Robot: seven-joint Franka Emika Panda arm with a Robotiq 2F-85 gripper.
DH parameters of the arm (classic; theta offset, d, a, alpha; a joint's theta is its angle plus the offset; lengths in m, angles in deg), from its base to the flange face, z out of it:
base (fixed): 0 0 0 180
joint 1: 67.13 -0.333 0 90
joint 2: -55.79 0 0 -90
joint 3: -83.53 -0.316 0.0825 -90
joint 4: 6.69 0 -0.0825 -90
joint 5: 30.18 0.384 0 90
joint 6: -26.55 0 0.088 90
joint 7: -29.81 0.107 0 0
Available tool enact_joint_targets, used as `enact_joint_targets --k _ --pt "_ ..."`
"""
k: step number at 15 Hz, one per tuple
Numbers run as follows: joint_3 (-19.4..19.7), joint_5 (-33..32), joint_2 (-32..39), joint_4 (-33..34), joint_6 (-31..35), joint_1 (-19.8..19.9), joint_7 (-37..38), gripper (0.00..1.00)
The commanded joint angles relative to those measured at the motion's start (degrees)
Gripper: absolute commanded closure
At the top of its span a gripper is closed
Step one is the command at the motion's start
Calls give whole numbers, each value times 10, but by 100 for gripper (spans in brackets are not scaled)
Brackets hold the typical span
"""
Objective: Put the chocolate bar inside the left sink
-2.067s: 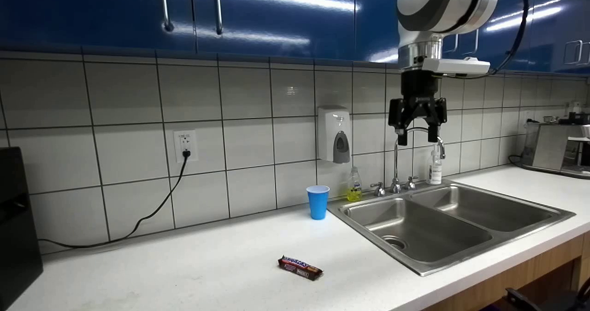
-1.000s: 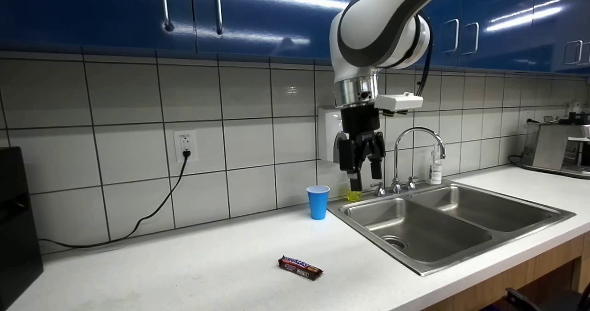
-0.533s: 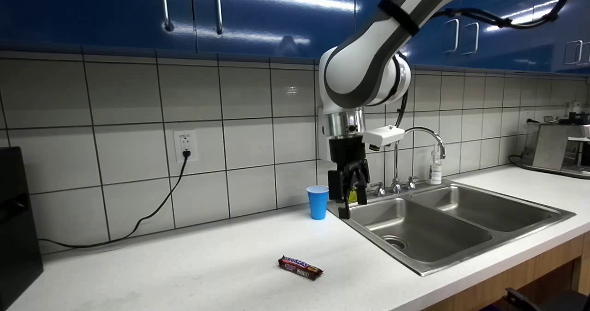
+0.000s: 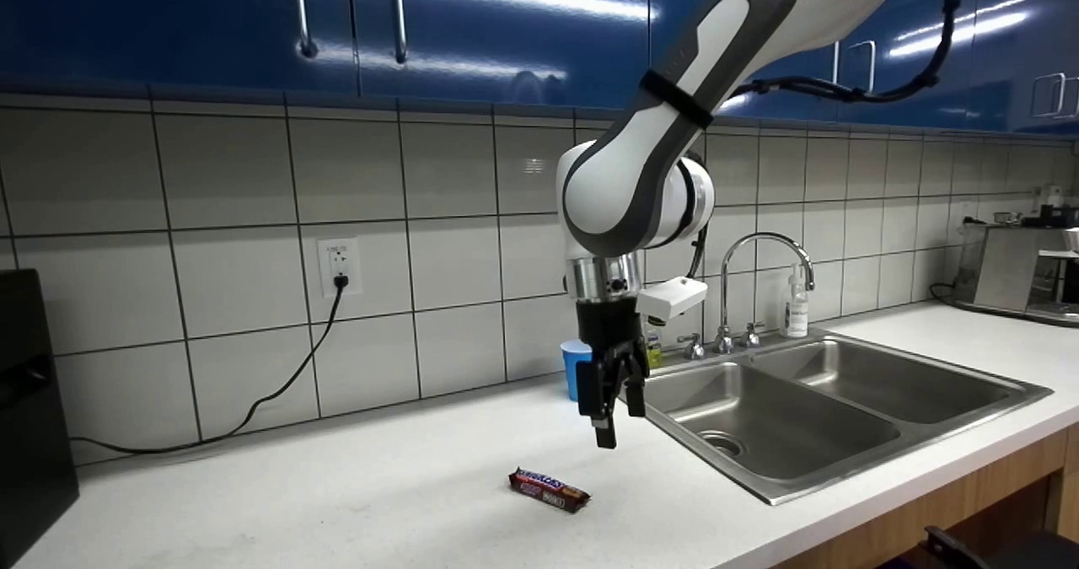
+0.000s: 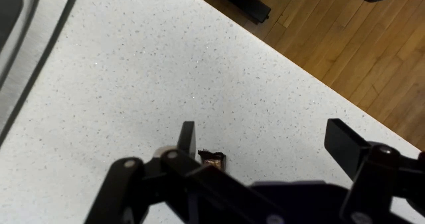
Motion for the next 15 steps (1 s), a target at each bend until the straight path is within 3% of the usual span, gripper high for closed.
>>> enact_joint_targets --k 1,15 --pt "-20 13 56 41 22 8 -28 0" --pt "-31 -1 243 178 95 38 -46 0"
